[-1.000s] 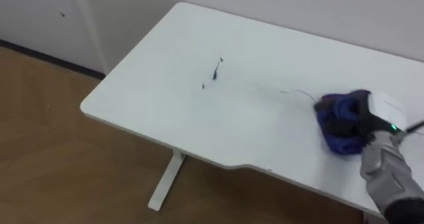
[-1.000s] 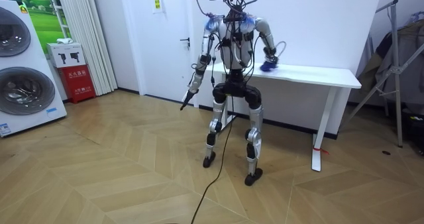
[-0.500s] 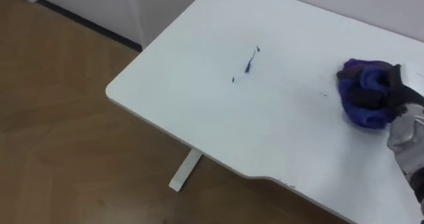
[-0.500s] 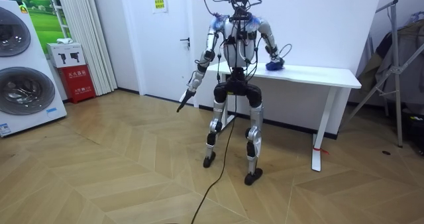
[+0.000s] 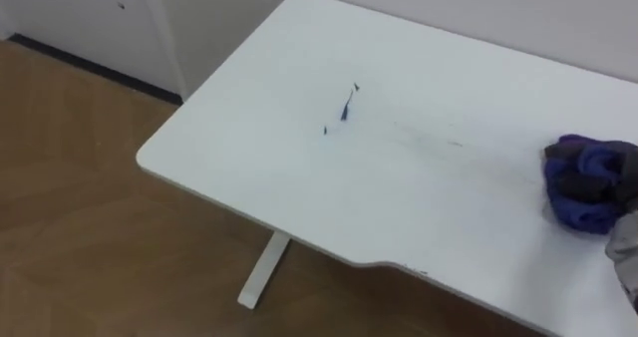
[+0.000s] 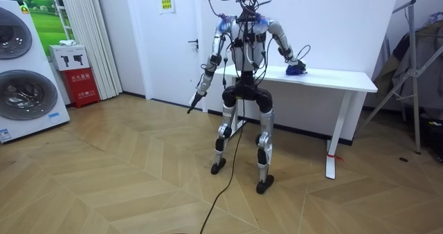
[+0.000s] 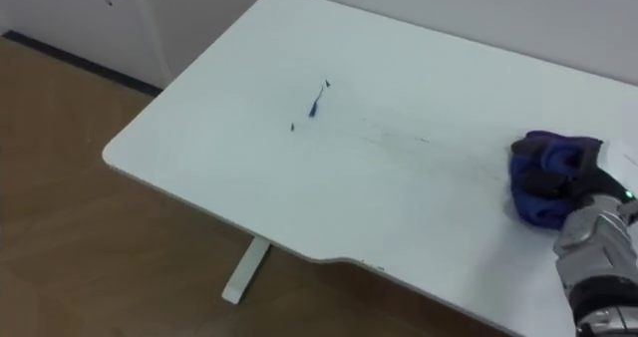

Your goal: Wipe table

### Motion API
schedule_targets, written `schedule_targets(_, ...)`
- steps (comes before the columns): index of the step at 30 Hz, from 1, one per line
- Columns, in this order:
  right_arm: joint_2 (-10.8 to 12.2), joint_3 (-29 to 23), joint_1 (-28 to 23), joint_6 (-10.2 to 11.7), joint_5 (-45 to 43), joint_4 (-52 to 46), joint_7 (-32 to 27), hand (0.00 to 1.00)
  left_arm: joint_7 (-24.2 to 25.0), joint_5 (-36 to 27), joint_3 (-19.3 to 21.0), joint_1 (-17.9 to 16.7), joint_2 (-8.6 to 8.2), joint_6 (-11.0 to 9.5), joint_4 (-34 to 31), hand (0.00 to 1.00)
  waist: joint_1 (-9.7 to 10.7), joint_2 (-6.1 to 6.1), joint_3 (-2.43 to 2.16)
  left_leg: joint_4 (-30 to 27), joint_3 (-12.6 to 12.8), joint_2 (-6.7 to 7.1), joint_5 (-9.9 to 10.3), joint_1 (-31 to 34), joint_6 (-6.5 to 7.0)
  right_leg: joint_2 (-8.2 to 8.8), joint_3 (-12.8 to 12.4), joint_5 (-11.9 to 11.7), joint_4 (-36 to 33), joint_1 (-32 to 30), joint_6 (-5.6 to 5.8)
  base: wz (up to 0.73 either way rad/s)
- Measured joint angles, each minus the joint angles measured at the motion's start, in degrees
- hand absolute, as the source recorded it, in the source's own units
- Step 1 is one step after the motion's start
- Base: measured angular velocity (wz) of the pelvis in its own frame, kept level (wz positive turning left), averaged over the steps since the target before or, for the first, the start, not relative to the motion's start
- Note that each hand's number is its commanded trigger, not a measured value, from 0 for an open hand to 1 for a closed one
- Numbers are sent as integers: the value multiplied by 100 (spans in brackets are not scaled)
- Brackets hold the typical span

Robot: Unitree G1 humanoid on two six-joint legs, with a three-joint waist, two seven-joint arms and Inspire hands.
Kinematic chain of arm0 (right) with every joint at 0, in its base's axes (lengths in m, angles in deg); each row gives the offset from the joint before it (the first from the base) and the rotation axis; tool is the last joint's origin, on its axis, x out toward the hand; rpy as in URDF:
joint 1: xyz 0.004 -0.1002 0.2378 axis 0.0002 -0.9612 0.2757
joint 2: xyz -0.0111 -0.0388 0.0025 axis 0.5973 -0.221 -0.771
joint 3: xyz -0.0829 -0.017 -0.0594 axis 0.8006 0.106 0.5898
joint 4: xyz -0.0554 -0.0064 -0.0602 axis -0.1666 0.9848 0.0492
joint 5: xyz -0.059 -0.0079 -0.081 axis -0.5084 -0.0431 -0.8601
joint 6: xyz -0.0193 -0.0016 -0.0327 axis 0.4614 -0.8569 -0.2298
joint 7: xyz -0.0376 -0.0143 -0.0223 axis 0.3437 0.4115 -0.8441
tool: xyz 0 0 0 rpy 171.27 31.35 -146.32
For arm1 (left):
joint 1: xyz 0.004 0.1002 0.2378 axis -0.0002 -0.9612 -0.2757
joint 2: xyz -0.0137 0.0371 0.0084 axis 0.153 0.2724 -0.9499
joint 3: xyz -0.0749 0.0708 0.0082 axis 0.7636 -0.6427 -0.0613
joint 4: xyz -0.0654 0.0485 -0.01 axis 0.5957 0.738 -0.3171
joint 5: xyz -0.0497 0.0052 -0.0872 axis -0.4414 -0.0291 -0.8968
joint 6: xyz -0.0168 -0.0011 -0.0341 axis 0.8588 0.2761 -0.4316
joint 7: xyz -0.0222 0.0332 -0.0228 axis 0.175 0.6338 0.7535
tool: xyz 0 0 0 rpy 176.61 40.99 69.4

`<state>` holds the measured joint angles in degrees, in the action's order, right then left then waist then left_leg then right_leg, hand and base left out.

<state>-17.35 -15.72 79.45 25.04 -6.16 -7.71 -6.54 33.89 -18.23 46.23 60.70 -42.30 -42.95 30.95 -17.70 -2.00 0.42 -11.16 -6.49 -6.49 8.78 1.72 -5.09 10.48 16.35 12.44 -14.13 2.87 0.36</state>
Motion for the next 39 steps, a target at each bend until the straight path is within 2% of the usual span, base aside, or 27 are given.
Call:
schedule_targets(1,17,122,238,-5,-151,-1,45,100,-8,0,-2,18,-26,22,3,0,-16,62,36,-32,10,-1,0,56,0,1,-68,-36,-29,-82,60,-19)
schedule_targets(2,29,297,402,-3,-274,-1,49,100,-8,-22,-4,57,-37,46,5,0,-75,103,53,-25,21,-1,0,77,0,2,-129,-58,-67,-158,98,-22)
schedule_targets(4,44,509,491,7,-361,-16,44,100,-32,-71,-4,101,-20,65,13,0,-218,102,50,-22,23,0,-1,91,0,4,-164,-64,-106,-245,112,-21)
schedule_targets(6,46,503,485,8,-439,-57,46,100,-72,-154,7,84,-19,106,15,0,-260,67,51,-19,23,0,-3,117,-5,10,-158,-55,-134,-271,127,2)
schedule_targets(7,45,499,429,3,-465,-60,46,100,-73,-150,8,41,-15,149,11,0,-279,16,44,-16,19,1,-6,114,-10,10,-153,-68,-107,-252,197,9)
schedule_targets(8,45,482,270,24,-474,-130,23,100,-73,-150,8,-27,-12,197,4,0,-253,-38,39,-24,-11,5,-6,86,-13,15,-107,-140,-35,-167,403,9)
schedule_targets(10,60,397,-133,125,-486,-215,-142,100,-74,-140,7,-134,-18,223,6,0,-174,-100,0,-31,-38,11,-6,9,-13,16,8,-207,76,18,554,24)
schedule_targets(12,155,98,-630,274,-491,-291,-366,100,-70,-140,17,-190,-20,223,20,0,-16,-100,-1,-32,-8,20,-3,-132,-18,24,258,-238,215,329,607,42)
schedule_targets(13,222,-113,-934,357,-481,-353,-491,100,-71,-137,31,-190,-18,221,29,0,102,-121,-34,-33,22,28,-15,-187,-42,33,418,-245,260,473,622,43)
schedule_targets(14,263,-268,-1133,416,-462,-377,-575,100,-70,-137,27,-185,-20,219,38,0,200,-126,-40,-30,24,27,-35,-235,-84,35,546,-246,255,570,625,38)
schedule_targets(17,267,-443,-1322,430,-460,-394,-668,100,-73,-142,-6,-125,-20,86,33,0,368,-101,-50,-35,23,22,-47,-252,-149,37,711,-230,263,653,662,15)
schedule_targets(20,273,-431,-1298,416,-456,-400,-754,100,-131,-143,-10,-88,-20,-66,31,0,418,-31,-52,-16,49,21,-45,-296,-240,40,768,-232,353,735,723,-1)
schedule_targets(22,315,-398,-1250,334,-469,-436,-738,100,-133,-136,-11,-38,-23,-58,32,0,329,0,-45,-13,140,3,-48,-336,-267,41,732,-222,363,722,765,-19)
schedule_targets(24,365,-338,-1221,161,-457,-548,-676,100,-152,-134,-16,-7,-66,-60,32,0,271,31,-49,49,142,-4,-67,-363,-284,41,696,-220,334,705,768,-23)
schedule_targets(25,417,-168,-1137,-3,-456,-610,-623,100,-196,-135,-79,-22,-82,-59,26,0,133,26,-42,100,165,-4,-54,-431,-302,28,550,-223,299,642,763,-41)
schedule_targets(27,564,58,-985,-187,-452,-834,-481,100,-210,-136,-123,-32,-97,-44,12,0,15,40,-52,117,190,-11,-52,-424,-305,11,407,-221,224,502,751,-41)
schedule_targets(28,675,263,-807,-266,-480,-1001,-346,100,-209,-133,-162,-53,-112,-28,14,0,-35,10,-63,140,203,-10,-56,-416,-299,2,328,-240,208,421,723,-31)
schedule_targets(29,818,425,-639,-265,-721,-1186,-200,100,-198,-90,-167,-54,-135,-7,13,0,-91,16,-38,143,237,-11,-75,-416,-269,2,271,-245,179,366,715,-23)
schedule_targets(32,1054,576,-343,-101,-1146,-1313,65,100,-176,86,-170,10,-142,12,12,0,-258,11,18,148,250,-9,-80,-414,-260,7,256,-245,181,348,716,-2)
schedule_targets(35,1089,630,-296,28,-1185,-1294,146,100,-170,77,-162,-111,-139,50,-8,0,-285,12,16,166,211,11,-78,-383,-252,10,325,-247,251,390,720,13)
schedule_targets(36,1089,615,-327,23,-1179,-1277,142,100,-169,72,-155,-155,-139,72,-14,0,-261,16,18,165,204,11,-77,-383,-251,13,385,-246,251,407,721,20)
schedule_targets(39,1086,455,-786,363,-1126,-1281,-178,100,-169,76,-132,-386,-118,96,-30,0,39,20,3,160,201,17,-80,-449,-248,21,607,-246,265,608,721,33)
